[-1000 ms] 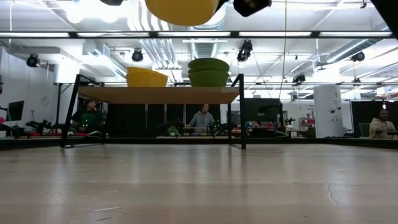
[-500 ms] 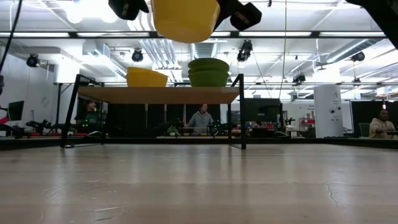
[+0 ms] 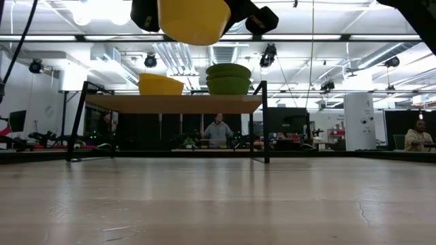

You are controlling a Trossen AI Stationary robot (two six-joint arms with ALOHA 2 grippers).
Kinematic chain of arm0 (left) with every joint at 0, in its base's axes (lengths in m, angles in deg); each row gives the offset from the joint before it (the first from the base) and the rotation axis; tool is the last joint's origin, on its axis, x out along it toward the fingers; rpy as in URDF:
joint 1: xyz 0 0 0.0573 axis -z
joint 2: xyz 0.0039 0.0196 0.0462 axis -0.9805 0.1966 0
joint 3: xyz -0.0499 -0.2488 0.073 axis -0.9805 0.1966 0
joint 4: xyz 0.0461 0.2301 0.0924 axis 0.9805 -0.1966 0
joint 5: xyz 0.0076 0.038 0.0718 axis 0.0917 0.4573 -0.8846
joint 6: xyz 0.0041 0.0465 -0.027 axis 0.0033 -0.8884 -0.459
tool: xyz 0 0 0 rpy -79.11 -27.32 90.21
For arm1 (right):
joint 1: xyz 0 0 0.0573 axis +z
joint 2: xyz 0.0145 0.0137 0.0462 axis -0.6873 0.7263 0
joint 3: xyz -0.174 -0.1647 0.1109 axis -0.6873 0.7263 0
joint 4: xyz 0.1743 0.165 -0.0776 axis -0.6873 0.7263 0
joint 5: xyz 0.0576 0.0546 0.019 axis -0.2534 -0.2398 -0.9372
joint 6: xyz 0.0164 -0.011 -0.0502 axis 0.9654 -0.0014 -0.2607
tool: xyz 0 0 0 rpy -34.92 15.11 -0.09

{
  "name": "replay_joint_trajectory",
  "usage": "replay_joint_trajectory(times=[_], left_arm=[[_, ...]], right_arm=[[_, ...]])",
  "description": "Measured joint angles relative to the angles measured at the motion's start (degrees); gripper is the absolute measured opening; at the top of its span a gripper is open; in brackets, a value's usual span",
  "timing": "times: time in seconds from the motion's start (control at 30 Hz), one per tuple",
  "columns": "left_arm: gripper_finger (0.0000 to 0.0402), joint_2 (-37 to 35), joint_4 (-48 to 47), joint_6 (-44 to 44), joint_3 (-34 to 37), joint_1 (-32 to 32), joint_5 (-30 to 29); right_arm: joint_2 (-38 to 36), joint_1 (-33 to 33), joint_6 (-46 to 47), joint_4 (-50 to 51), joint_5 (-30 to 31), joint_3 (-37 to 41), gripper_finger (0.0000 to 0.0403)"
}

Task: Pick & Place Mini bowls
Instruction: Stack the yellow bowl on top of the yellow bowl on the shelf

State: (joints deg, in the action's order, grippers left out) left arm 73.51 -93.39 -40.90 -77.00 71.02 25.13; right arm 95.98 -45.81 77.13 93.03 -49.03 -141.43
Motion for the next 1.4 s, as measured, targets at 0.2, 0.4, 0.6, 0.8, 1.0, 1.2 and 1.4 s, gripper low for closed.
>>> replay_joint_trajectory(times=[0.2,0.4,0.6,0.8,1.0,1.2,1.4], left_arm=[[0.0107,0.35,-1.69,-1.21,0.00,-0.02,-1.16],[0.0012,0.40,-3.05,-2.45,-0.02,-0.13,-3.91],[0.0004,0.20,-4.31,-3.31,-0.06,-0.48,-6.27],[0.0001,-0.14,-4.73,-4.31,-0.31,-0.52,-6.01],[0.0000,-1.15,-4.53,-3.50,-0.33,-1.08,-7.35],[0.0000,-3.02,-4.21,-0.86,-0.33,-2.88,-8.22],[0.0000,-3.74,-4.32,0.04,-0.33,-4.60,-7.33]], right_arm=[[0.00,0.02,-0.25,-0.66,-0.03,0.00,0.0008],[0.07,-0.02,-1.55,-1.66,0.34,0.02,0.0009],[0.09,-0.07,-4.52,-2.93,1.60,0.09,0.0012],[0.04,0.00,-7.40,-5.94,1.54,0.09,0.0075],[-1.06,-0.36,-7.77,-5.80,1.79,-0.11,0.0161],[-3.29,-1.19,-10.89,-6.78,7.67,-0.17,0.0203],[-3.76,-2.84,-18.19,-12.41,9.59,-0.17,0.0210]])
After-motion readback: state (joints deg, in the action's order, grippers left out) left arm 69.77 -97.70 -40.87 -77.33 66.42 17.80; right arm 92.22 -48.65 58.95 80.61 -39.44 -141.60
